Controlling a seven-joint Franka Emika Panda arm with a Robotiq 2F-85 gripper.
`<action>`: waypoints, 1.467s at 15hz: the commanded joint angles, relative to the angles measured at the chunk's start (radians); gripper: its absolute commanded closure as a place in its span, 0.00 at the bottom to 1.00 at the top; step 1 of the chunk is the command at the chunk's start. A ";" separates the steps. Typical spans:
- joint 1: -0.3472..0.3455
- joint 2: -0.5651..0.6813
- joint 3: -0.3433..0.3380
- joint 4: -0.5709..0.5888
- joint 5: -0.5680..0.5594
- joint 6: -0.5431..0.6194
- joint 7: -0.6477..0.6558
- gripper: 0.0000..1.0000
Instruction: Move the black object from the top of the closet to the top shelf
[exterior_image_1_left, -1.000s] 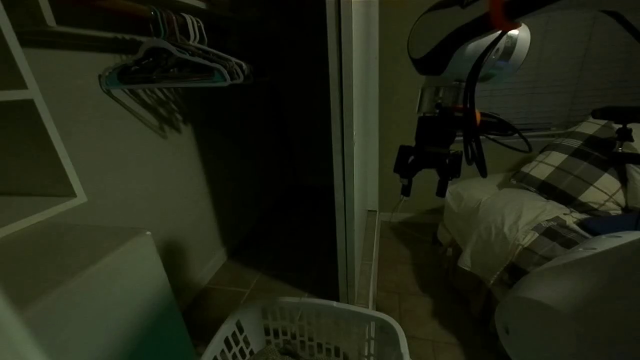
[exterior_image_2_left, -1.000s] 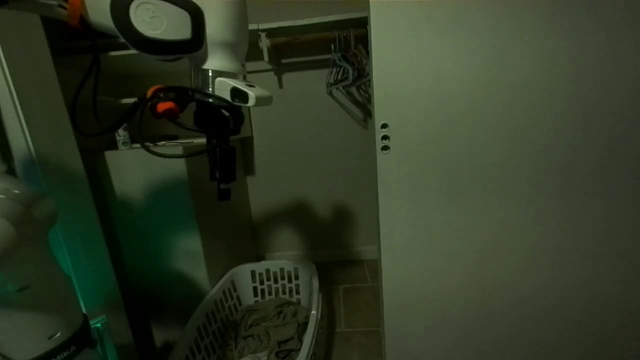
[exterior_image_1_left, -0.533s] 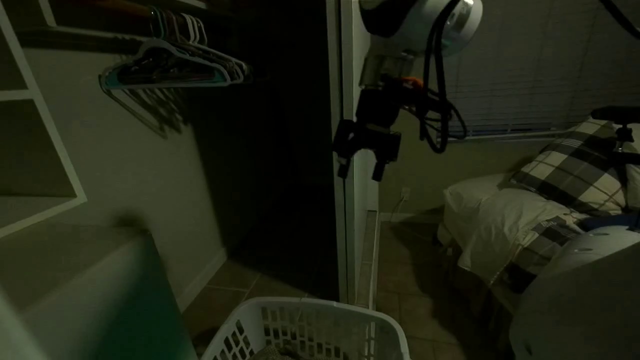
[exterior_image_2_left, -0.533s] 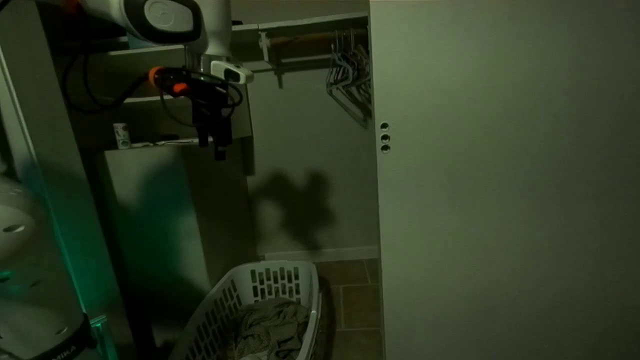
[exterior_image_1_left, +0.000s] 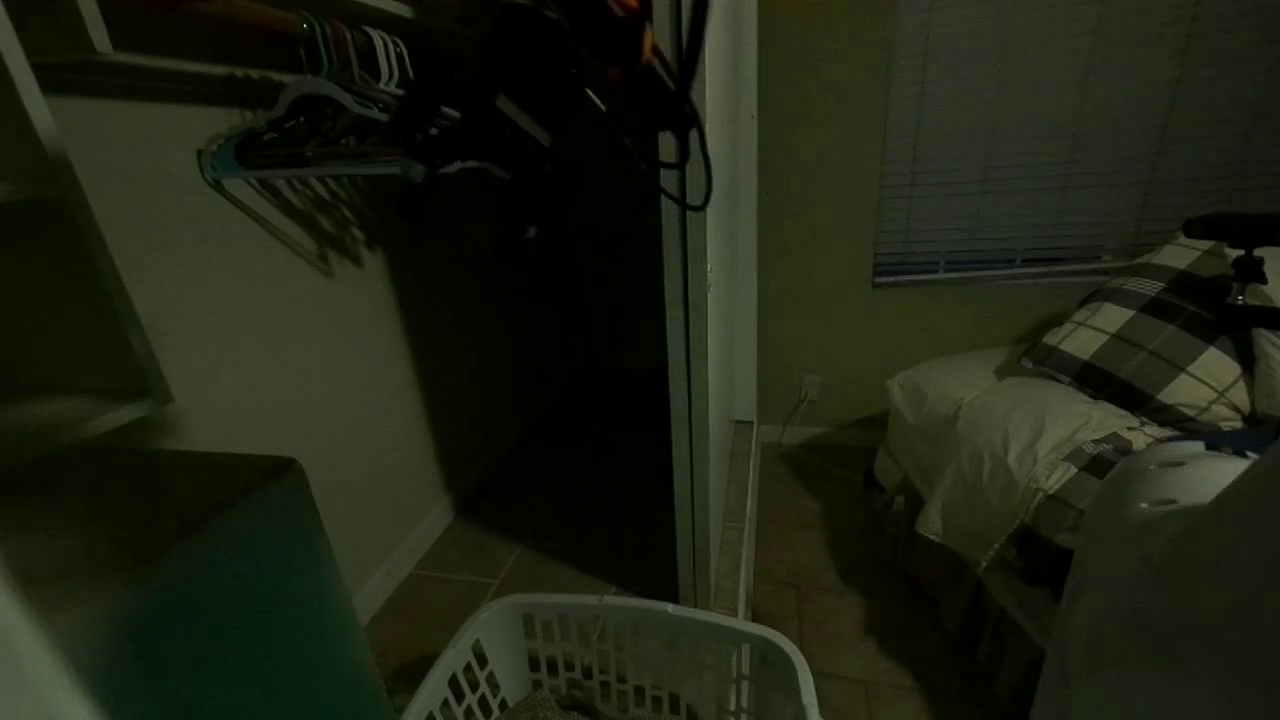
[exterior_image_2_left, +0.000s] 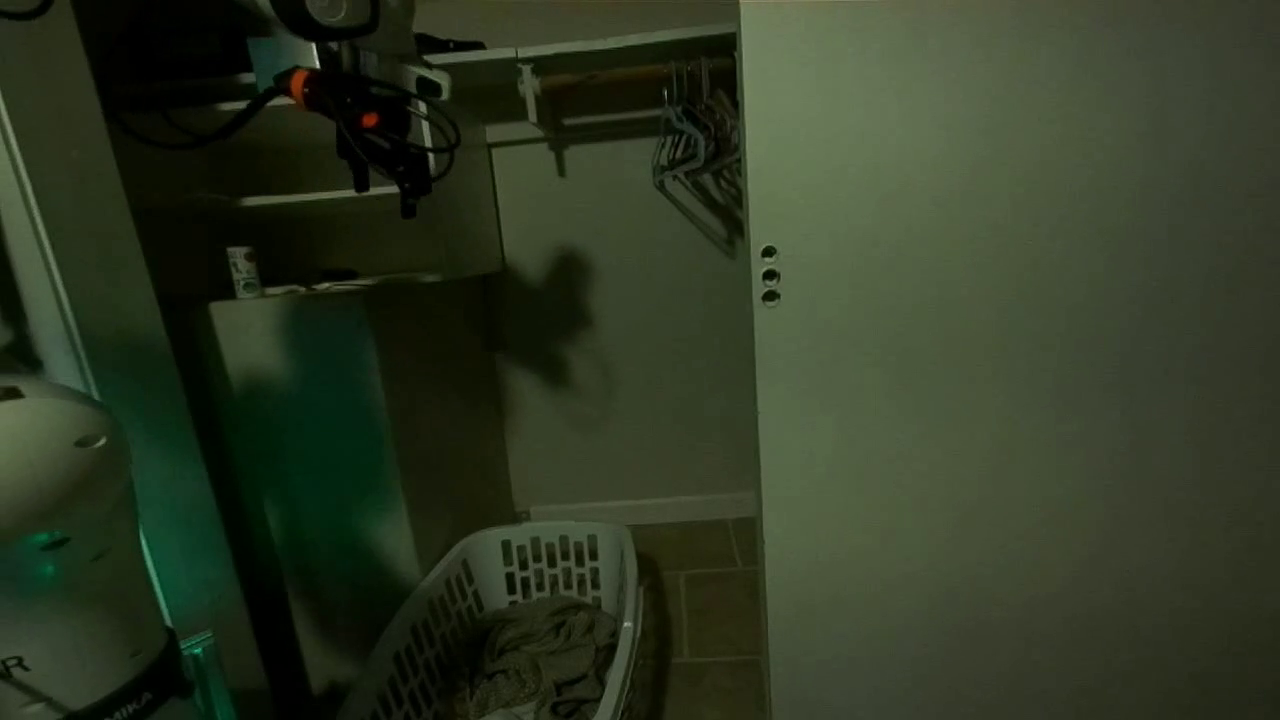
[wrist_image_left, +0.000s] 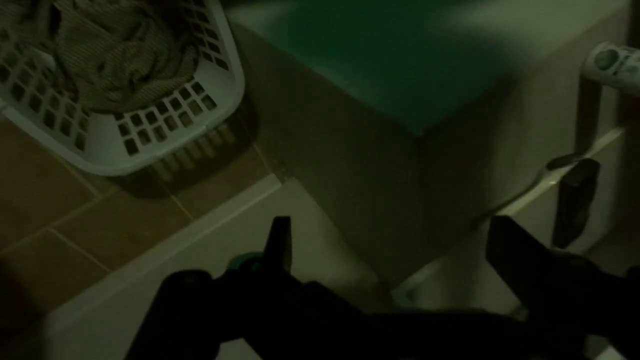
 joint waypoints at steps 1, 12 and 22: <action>-0.014 0.025 0.024 0.036 0.009 -0.007 0.000 0.00; 0.004 0.094 0.044 0.082 0.106 0.192 -0.041 0.00; 0.107 0.461 0.180 0.642 0.306 0.524 -0.140 0.00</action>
